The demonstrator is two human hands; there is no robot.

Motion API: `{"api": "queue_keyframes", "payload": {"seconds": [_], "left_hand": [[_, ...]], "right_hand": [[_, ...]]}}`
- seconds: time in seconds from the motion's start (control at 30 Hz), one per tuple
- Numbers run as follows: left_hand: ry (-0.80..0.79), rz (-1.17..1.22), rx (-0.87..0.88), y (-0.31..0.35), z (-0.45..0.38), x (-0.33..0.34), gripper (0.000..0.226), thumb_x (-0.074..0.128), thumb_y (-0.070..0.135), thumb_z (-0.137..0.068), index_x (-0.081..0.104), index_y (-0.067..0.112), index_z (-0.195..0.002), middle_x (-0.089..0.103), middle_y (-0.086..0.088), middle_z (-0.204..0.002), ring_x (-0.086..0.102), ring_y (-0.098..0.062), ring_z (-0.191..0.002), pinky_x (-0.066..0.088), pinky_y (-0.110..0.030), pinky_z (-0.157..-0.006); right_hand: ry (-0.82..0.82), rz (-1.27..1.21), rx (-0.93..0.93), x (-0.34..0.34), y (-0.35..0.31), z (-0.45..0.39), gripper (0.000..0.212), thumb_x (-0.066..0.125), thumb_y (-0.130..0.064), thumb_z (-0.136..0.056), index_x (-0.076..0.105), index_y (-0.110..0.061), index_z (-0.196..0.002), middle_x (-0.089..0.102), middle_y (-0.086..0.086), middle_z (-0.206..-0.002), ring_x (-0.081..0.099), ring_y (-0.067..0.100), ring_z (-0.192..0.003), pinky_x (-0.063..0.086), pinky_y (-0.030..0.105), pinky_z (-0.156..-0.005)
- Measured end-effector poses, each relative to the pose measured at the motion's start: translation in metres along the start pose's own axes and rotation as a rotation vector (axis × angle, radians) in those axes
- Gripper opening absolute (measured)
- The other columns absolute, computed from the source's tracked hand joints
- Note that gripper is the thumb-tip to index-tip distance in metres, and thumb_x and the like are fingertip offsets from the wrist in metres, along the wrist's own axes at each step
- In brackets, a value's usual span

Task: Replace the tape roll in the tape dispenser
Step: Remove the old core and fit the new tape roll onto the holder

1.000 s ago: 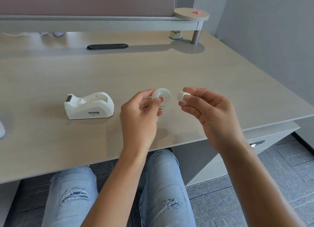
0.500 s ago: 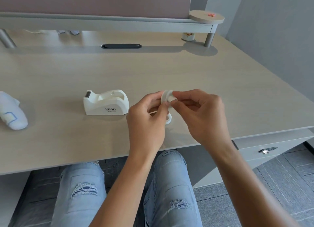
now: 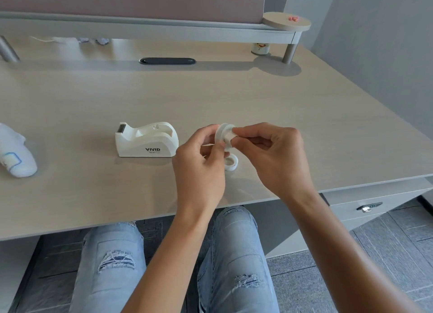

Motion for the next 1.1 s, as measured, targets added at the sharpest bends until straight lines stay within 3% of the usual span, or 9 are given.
{"api": "queue_keyframes", "payload": {"seconds": [0.17,0.37,0.47,0.7,0.83,1.1], "left_hand": [[0.035,-0.041,0.036,0.004,-0.001,0.006,0.027,0.061,-0.001,-0.096,0.078,0.018,-0.105,0.075,0.014,-0.083,0.075,-0.002,-0.070,0.048,-0.005,-0.060],[0.074,-0.062,0.079,0.009,-0.001,0.008,0.029,0.060,0.001,-0.098,0.073,0.026,-0.098,0.074,0.013,-0.081,0.075,0.000,-0.071,0.050,-0.008,-0.062],[0.083,-0.065,0.068,0.006,-0.002,0.006,0.023,0.060,0.002,-0.099,0.076,0.019,-0.102,0.076,0.006,-0.086,0.076,0.001,-0.070,0.049,-0.007,-0.061],[0.010,0.126,-0.062,-0.006,0.001,0.000,0.019,0.068,0.007,-0.096,0.078,0.017,-0.108,0.082,0.000,-0.092,0.079,-0.013,-0.077,0.060,-0.027,-0.075],[-0.042,0.202,-0.101,-0.005,0.005,0.002,0.019,0.071,0.009,-0.094,0.078,0.016,-0.110,0.083,-0.001,-0.089,0.080,-0.019,-0.078,0.058,-0.025,-0.073],[-0.045,0.197,-0.077,-0.005,0.008,0.003,0.021,0.070,0.009,-0.095,0.079,0.017,-0.112,0.083,-0.005,-0.086,0.080,-0.020,-0.074,0.057,-0.018,-0.070]], "right_hand": [[0.001,-0.004,0.016,0.000,0.005,-0.003,0.014,0.082,-0.011,-0.088,0.084,-0.013,-0.102,0.083,-0.006,-0.094,0.079,0.003,-0.086,0.058,0.014,-0.079],[0.004,0.018,0.004,0.003,0.003,-0.009,0.014,0.081,-0.010,-0.088,0.084,-0.012,-0.101,0.082,-0.004,-0.094,0.079,0.002,-0.085,0.059,0.014,-0.080],[-0.051,0.005,0.013,0.006,0.004,-0.012,0.014,0.080,-0.008,-0.089,0.084,-0.012,-0.102,0.082,-0.004,-0.097,0.079,0.003,-0.088,0.058,0.014,-0.081],[-0.137,-0.102,0.043,-0.002,0.004,-0.011,0.012,0.081,-0.014,-0.089,0.084,-0.017,-0.100,0.079,-0.005,-0.111,0.076,0.000,-0.097,0.057,0.016,-0.083],[-0.179,-0.222,0.074,-0.006,0.001,-0.008,0.011,0.081,-0.007,-0.088,0.081,-0.008,-0.099,0.084,-0.002,-0.094,0.080,0.006,-0.088,0.056,0.014,-0.080],[-0.168,-0.312,0.111,-0.009,0.006,-0.004,0.015,0.085,-0.004,-0.083,0.082,-0.004,-0.097,0.085,0.005,-0.096,0.081,0.014,-0.093,0.058,0.020,-0.086]]}}
Point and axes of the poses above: each hand's wrist, its own z-axis away from the middle knuckle, its own x-axis out of the palm, y = z × x, the point moved 7 cm from there along -z, towards the middle knuckle
